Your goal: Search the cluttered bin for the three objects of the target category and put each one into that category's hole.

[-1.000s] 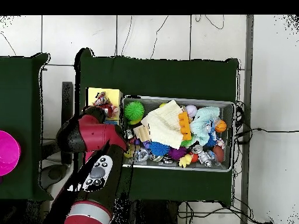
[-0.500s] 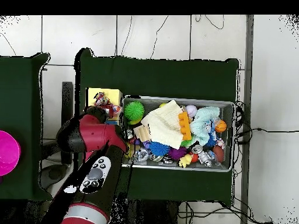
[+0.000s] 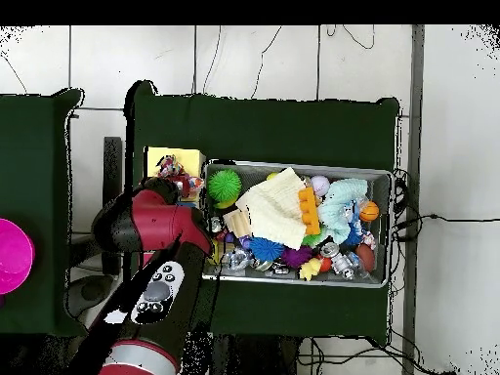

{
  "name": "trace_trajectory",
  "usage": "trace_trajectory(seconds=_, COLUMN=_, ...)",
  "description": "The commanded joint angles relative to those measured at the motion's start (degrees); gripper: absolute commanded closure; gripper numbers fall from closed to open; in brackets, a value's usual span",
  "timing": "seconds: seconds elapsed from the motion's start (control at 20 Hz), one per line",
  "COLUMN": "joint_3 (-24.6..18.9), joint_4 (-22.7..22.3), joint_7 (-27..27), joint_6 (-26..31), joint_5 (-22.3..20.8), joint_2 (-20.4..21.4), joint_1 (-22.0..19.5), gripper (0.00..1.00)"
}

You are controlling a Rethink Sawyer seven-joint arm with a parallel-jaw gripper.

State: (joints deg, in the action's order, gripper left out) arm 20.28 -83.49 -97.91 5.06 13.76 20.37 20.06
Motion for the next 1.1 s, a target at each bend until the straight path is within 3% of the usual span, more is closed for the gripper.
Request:
trace_trajectory(seconds=0.05, joint_3=-3.4, joint_4=-2.1, joint_7=-10.0, joint_6=15.3, joint_5=1.6, joint_2=-2.3, joint_1=-0.4, gripper=0.00)
trace_trajectory(seconds=0.4, joint_3=-2.2, joint_4=0.3, joint_7=-10.3, joint_6=22.3, joint_5=2.4, joint_2=-3.2, joint_1=0.0, gripper=0.00)
trace_trajectory(seconds=0.45, joint_3=-2.1, joint_4=0.6, joint_7=-10.4, joint_6=22.6, joint_5=2.3, joint_2=-3.3, joint_1=0.0, gripper=1.00)
trace_trajectory(seconds=1.1, joint_3=-3.4, joint_4=-0.5, joint_7=-10.1, joint_6=20.5, joint_5=1.7, joint_2=-2.2, joint_1=-0.6, gripper=1.00)
